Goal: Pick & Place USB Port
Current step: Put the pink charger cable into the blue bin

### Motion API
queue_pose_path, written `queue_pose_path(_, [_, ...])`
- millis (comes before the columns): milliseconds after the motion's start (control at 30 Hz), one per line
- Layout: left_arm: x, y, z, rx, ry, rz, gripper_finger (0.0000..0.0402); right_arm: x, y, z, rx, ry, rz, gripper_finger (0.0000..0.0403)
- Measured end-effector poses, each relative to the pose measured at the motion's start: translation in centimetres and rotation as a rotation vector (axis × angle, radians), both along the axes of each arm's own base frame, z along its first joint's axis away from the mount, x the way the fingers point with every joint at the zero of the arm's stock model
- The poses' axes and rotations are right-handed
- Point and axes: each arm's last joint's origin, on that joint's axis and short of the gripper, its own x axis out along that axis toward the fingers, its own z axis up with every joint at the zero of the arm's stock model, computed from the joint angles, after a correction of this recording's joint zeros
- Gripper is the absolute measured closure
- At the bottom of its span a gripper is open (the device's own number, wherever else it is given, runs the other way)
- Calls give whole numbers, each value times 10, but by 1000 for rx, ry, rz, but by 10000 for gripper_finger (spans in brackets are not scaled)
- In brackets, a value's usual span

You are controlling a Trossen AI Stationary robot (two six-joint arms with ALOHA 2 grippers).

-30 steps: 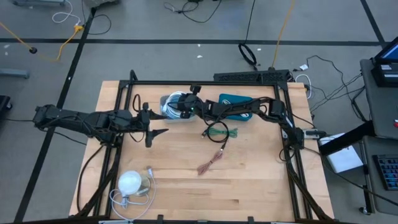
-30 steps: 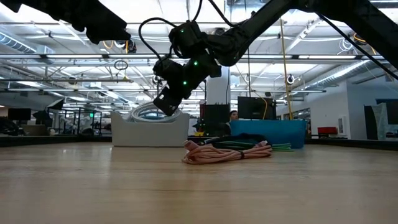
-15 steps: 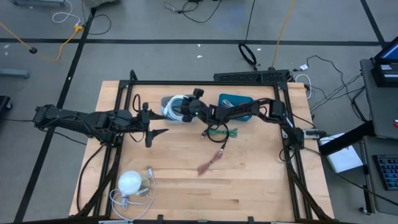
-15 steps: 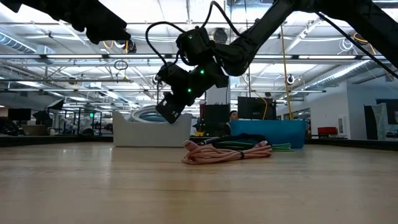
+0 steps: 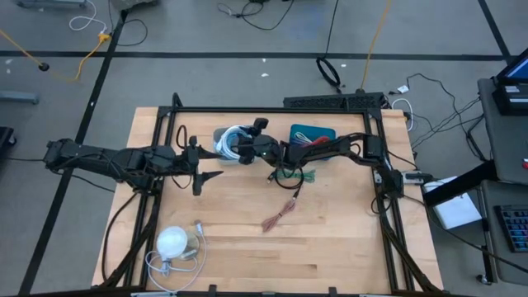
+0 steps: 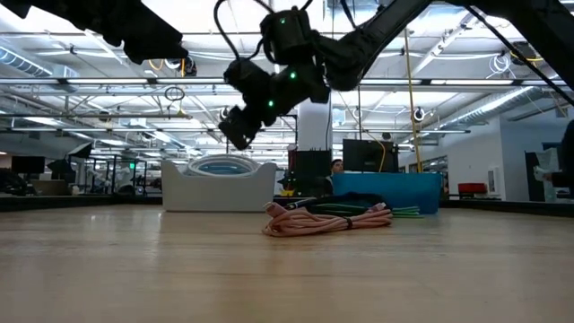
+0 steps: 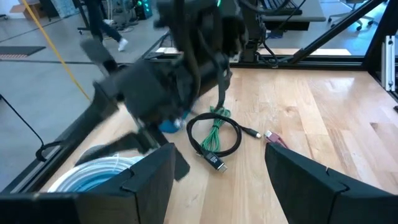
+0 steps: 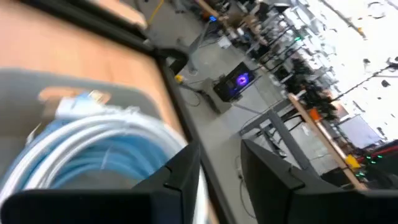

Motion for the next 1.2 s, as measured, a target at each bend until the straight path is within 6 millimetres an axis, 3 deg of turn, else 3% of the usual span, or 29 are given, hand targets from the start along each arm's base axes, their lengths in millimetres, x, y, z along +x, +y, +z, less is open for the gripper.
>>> queue_pose_path(100, [0, 0, 0, 0, 2, 0, 147, -3, 9, 14, -17, -28, -40, 278])
queue_pose_path(200, [0, 0, -1, 0, 11, 0, 147, -7, 29, 33, -32, -52, -88, 264])
queue_pose_path(400, [-1, 0, -2, 0, 21, 0, 147, -40, 104, 81, 103, -40, -39, 237])
queue_pose_path(567, [-1, 0, -2, -12, 22, 4, 147, -82, 165, 93, 357, -43, -18, 222])
queue_pose_path(733, [0, 0, -1, -29, 3, -7, 147, -111, 209, 71, 505, 12, -34, 216])
queue_pose_path(900, [1, -2, 2, -60, -23, -69, 147, -128, 232, 21, 532, 91, 134, 215])
queue_pose_path(1000, [1, -3, 2, -70, -25, -88, 147, -137, 232, -5, 548, 121, 210, 215])
queue_pose_path(1200, [1, -3, 2, -58, -25, -93, 147, -147, 209, -38, 673, 219, 197, 213])
